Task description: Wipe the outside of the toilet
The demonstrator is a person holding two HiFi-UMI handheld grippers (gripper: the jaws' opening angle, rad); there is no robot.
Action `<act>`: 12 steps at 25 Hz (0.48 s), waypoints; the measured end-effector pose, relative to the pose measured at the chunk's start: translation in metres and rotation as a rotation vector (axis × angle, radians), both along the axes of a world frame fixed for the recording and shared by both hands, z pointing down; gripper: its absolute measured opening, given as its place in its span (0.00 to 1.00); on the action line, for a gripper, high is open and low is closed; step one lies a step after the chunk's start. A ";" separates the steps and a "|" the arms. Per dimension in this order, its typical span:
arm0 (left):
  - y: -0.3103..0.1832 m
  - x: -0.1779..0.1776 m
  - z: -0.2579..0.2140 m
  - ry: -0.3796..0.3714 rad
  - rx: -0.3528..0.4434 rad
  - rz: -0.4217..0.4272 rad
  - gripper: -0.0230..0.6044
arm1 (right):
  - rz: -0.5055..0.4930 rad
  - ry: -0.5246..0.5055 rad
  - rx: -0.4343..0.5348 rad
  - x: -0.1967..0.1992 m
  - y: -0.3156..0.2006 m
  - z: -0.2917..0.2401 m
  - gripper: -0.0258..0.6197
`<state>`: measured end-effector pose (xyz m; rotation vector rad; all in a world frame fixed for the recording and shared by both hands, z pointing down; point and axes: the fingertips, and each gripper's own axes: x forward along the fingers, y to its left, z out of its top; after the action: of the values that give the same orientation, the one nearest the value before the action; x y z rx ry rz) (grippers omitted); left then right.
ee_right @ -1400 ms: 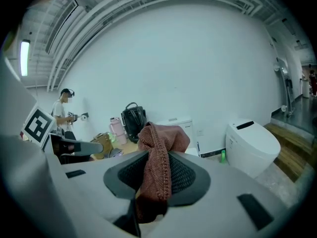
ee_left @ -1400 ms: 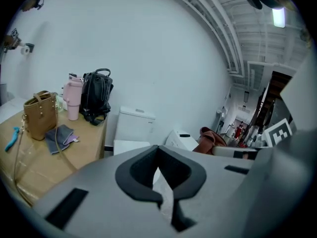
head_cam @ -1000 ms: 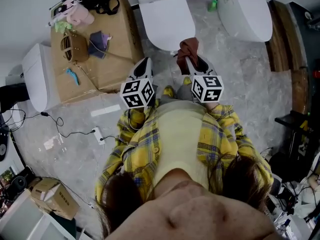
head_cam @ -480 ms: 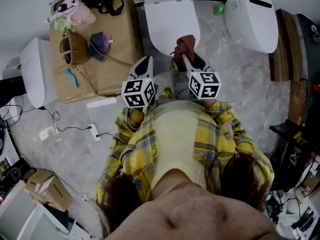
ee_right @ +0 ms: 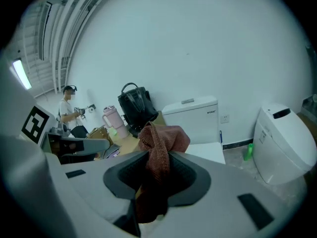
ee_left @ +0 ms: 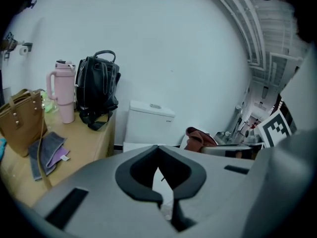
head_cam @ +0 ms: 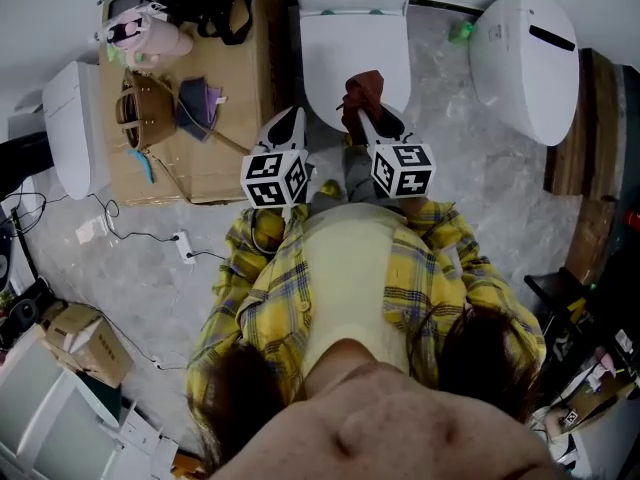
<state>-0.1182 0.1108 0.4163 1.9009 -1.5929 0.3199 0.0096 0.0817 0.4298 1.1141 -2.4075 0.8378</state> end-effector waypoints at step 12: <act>-0.055 -0.012 0.055 -0.075 -0.126 -0.045 0.04 | -0.095 0.038 -0.042 -0.014 -0.083 0.053 0.23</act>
<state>-0.1298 0.0557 0.4710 1.7741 -1.6220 0.4669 -0.0046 -0.0013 0.4831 0.9827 -2.3800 0.8253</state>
